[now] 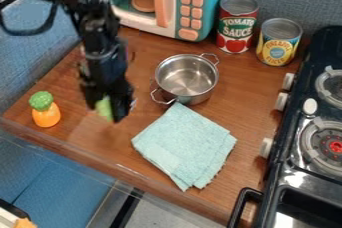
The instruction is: Take the green object inside the gray pot and place it in the lower left part of the table
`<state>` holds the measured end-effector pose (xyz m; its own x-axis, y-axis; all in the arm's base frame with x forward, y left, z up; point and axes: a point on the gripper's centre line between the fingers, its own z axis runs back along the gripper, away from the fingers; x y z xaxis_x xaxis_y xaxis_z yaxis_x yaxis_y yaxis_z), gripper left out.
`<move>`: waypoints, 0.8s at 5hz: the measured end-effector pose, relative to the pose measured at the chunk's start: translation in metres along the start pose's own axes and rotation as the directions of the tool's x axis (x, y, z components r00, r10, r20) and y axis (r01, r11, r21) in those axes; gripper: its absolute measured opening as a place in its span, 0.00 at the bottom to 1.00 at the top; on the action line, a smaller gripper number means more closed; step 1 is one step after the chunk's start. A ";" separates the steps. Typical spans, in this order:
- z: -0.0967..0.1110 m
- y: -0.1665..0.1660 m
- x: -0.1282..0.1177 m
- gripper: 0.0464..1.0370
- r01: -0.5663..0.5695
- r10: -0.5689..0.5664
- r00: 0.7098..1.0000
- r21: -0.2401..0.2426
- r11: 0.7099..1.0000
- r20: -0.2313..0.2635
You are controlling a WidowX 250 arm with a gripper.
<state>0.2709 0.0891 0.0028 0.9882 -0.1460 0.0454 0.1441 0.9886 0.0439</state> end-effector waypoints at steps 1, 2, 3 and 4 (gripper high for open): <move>-0.018 0.004 -0.009 0.75 0.013 -0.013 0.999 0.017 1.000 -0.053; -0.019 0.008 -0.011 0.81 0.005 -0.004 0.998 0.026 1.000 -0.055; -0.019 0.009 -0.014 0.98 0.001 0.000 0.998 0.019 1.000 -0.066; 0.000 0.015 -0.019 0.97 -0.031 0.032 0.999 0.006 0.999 -0.033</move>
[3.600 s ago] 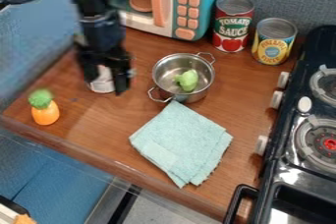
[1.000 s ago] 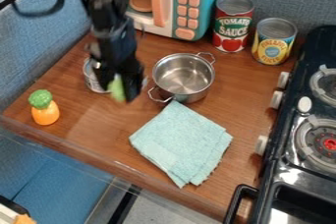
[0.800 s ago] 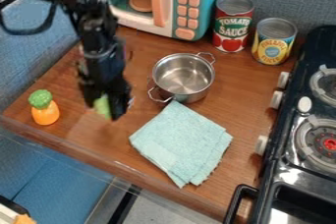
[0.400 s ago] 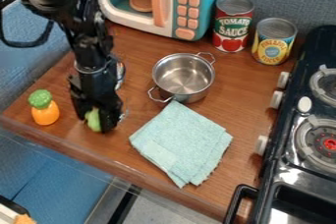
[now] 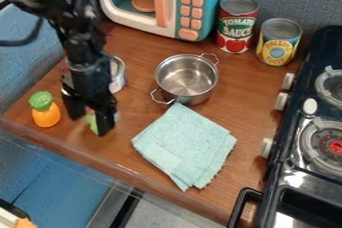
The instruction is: Take the green object inside the gray pot and place it in the lower left part of the table
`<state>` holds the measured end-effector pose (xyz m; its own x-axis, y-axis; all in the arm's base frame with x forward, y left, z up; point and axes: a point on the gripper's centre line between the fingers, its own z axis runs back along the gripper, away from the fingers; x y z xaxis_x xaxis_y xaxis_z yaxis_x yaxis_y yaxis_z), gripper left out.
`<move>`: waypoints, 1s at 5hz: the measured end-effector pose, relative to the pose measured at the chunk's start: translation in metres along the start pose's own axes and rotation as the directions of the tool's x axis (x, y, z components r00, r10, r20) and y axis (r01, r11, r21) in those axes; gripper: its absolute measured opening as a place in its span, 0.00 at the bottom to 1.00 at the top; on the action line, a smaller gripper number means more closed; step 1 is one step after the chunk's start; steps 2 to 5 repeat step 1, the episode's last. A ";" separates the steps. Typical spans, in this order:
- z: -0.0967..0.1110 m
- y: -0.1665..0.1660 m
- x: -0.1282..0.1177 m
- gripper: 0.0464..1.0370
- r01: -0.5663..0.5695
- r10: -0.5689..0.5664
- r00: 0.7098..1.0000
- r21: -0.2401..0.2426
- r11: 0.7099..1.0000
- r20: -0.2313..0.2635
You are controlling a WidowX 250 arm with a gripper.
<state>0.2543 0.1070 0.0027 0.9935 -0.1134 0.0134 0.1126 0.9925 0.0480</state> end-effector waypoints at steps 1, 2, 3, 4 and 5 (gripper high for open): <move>0.031 0.005 -0.005 0.96 -0.012 0.013 0.998 -0.013 1.000 0.060; 0.031 0.005 -0.005 0.96 -0.012 0.013 0.998 -0.013 1.000 0.060; 0.031 0.005 -0.005 0.96 -0.012 0.013 0.998 -0.013 1.000 0.060; 0.031 0.005 -0.005 0.96 -0.012 0.013 0.998 -0.013 1.000 0.060; 0.031 0.005 -0.005 0.96 -0.012 0.013 0.998 -0.013 1.000 0.060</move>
